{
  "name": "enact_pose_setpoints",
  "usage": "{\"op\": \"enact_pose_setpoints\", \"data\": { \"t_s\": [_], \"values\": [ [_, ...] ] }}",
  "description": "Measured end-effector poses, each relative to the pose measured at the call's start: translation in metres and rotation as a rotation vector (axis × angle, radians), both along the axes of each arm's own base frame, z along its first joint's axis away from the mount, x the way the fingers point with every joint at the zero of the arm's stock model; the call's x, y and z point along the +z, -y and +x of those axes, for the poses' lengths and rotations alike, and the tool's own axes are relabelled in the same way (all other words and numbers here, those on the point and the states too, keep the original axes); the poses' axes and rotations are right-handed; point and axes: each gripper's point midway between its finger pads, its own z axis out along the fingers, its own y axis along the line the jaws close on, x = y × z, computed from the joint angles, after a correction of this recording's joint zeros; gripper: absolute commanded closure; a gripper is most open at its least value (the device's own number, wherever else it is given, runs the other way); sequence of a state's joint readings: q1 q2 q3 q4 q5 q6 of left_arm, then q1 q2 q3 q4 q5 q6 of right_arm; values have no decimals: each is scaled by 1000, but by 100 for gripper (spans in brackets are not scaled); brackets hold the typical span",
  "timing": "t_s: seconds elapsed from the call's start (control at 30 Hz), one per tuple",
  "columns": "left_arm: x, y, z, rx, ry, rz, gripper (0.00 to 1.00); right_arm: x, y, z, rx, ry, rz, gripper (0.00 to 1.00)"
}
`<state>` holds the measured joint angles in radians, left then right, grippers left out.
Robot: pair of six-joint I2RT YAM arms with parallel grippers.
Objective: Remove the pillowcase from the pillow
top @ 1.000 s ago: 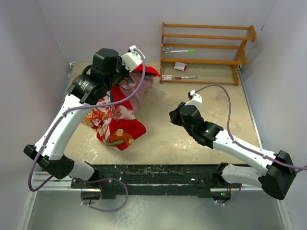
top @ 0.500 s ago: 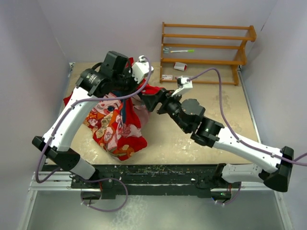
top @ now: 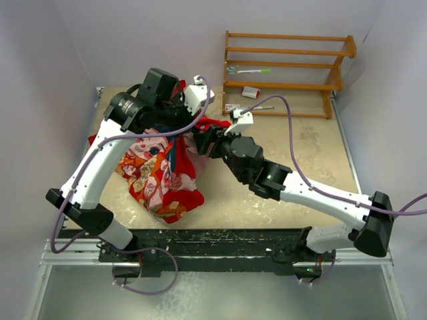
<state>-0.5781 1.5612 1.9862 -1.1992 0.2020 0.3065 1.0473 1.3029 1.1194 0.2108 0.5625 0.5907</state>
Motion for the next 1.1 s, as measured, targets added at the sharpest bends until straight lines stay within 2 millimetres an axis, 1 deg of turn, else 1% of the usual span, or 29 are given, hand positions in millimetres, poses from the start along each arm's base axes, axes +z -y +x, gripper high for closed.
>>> {"op": "enact_pose_setpoints", "data": {
  "t_s": [0.07,0.1,0.2,0.27,0.3,0.33,0.4,0.47,0.53,0.6,0.63,0.73,0.83,0.9,1.03,1.1],
  "values": [
    [0,1,-1,-3,-2,-2,100,-1,2,4,-26,0,-5,41],
    [0,1,-1,-4,-3,-3,100,-2,0,5,-34,-2,-10,41],
    [2,1,-2,-8,-3,-5,100,-8,-12,15,-65,-12,-38,42],
    [3,0,-2,-8,1,-6,100,-20,-21,19,-71,-25,-66,45],
    [3,0,-3,-8,-1,-5,100,-26,-23,21,-75,-31,-78,49],
    [3,-1,-4,-9,-2,-5,100,-33,-25,22,-82,-39,-92,55],
    [3,-1,-5,-11,-8,-2,100,-45,-28,25,-96,-55,-112,71],
    [1,-2,-7,-11,-15,2,100,-52,-27,25,-114,-74,-112,82],
    [0,-3,-8,-11,-21,7,100,-51,-25,24,-121,-84,-98,90],
    [2,-3,-8,-14,-14,7,100,-46,-22,22,-126,-86,-73,98],
    [4,-4,-9,-15,-7,5,100,-44,-19,20,-128,-87,-61,100],
    [7,-6,-9,-15,19,8,100,-36,-9,12,-123,-88,0,100],
    [5,-4,-9,-18,46,18,100,-30,-1,2,-105,-90,72,100],
    [3,-3,-7,-15,58,23,100,-31,0,-1,-97,-102,102,100],
    [-1,-2,-4,-5,70,40,100,-41,-2,-3,-93,-126,142,100],
    [-4,-3,-3,0,76,50,100,-42,-1,-4,-95,-135,166,100]
  ]
}}
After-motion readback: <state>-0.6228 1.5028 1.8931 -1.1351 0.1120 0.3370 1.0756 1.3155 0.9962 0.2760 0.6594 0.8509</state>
